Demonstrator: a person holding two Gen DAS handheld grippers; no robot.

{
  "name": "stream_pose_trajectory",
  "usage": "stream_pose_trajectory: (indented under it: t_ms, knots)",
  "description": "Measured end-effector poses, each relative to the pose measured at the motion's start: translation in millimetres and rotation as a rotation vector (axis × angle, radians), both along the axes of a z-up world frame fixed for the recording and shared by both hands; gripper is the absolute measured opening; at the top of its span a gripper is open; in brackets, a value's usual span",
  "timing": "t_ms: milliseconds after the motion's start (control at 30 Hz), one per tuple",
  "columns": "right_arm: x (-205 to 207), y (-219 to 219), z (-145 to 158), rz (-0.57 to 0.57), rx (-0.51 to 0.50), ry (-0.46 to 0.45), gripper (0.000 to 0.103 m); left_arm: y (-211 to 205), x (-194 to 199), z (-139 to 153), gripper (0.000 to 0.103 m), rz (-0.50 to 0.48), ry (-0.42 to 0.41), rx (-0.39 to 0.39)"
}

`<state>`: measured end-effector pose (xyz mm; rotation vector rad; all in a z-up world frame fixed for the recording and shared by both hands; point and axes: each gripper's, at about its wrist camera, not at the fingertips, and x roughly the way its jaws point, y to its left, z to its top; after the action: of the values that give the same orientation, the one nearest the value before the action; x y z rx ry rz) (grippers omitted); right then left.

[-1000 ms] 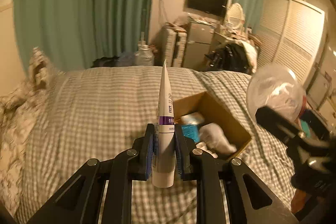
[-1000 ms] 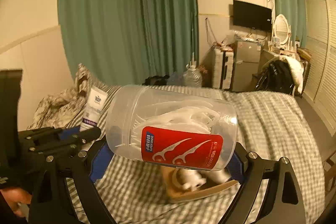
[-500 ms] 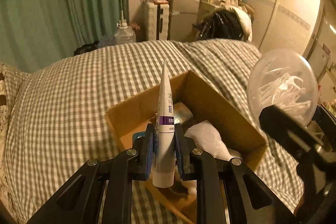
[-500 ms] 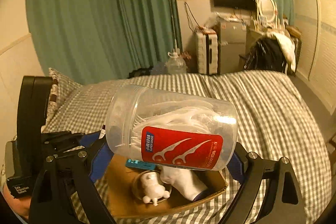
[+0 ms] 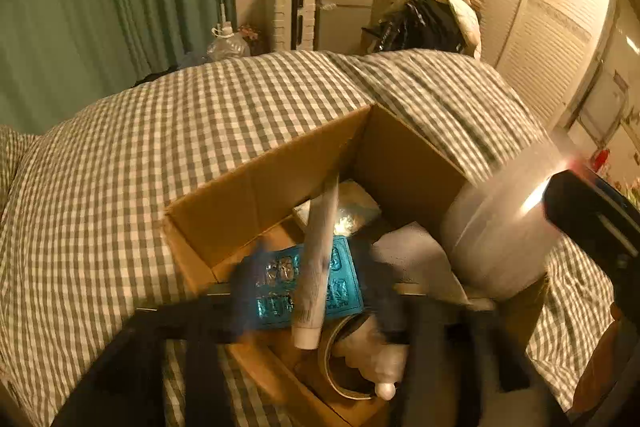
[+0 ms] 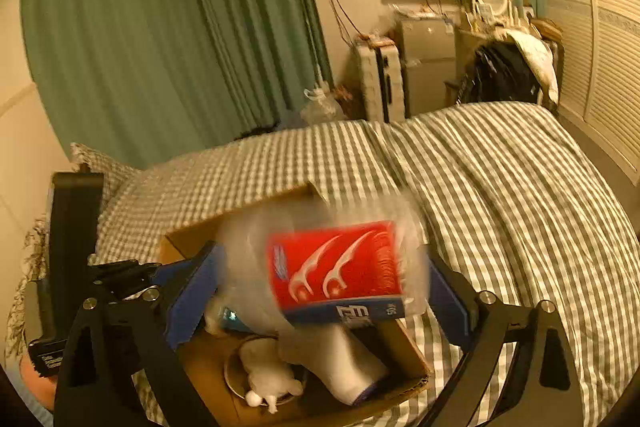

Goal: Organize objects

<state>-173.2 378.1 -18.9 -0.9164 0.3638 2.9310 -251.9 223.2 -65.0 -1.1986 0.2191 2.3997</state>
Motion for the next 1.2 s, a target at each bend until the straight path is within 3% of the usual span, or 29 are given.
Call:
stream_pose_trajectory:
  t_ms: [33, 200, 333, 500, 567, 767, 1000, 1200]
  knots:
    - [3.2, -0.3, 4.8, -0.007, 0.006, 0.024, 0.099, -4.5, 3.9, 7.0, 0.077, 0.013, 0.021, 0.016]
    - [17.2, -4.5, 29.2, -0.014, 0.03, 0.091, 0.103, -17.4, 18.9, 44.6, 0.08, 0.03, 0.075, 0.024]
    - [30.2, -11.6, 55.8, -0.017, 0.039, 0.113, 0.103, -37.2, 37.2, 87.1, 0.093, 0.066, 0.172, 0.023]
    - [63.2, -34.8, 102.5, -0.012, 0.059, 0.173, 0.103, -66.9, 67.2, 142.8, 0.094, 0.105, 0.266, 0.059]
    - [79.4, -45.8, 124.4, -0.003, 0.069, 0.2, 0.103, -79.2, 84.2, 166.7, 0.103, 0.129, 0.32, 0.064]
    - [127.4, -80.0, 178.7, 0.028, 0.14, 0.275, 0.103, -119.1, 139.8, 222.7, 0.103, 0.179, 0.456, 0.106]
    - [175.7, -111.4, 206.1, 0.052, 0.213, 0.329, 0.103, -154.7, 190.9, 244.2, 0.103, 0.255, 0.566, 0.117]
    - [192.8, -118.4, 179.1, 0.032, 0.281, 0.328, 0.103, -164.0, 212.4, 217.1, 0.103, 0.313, 0.608, 0.111]
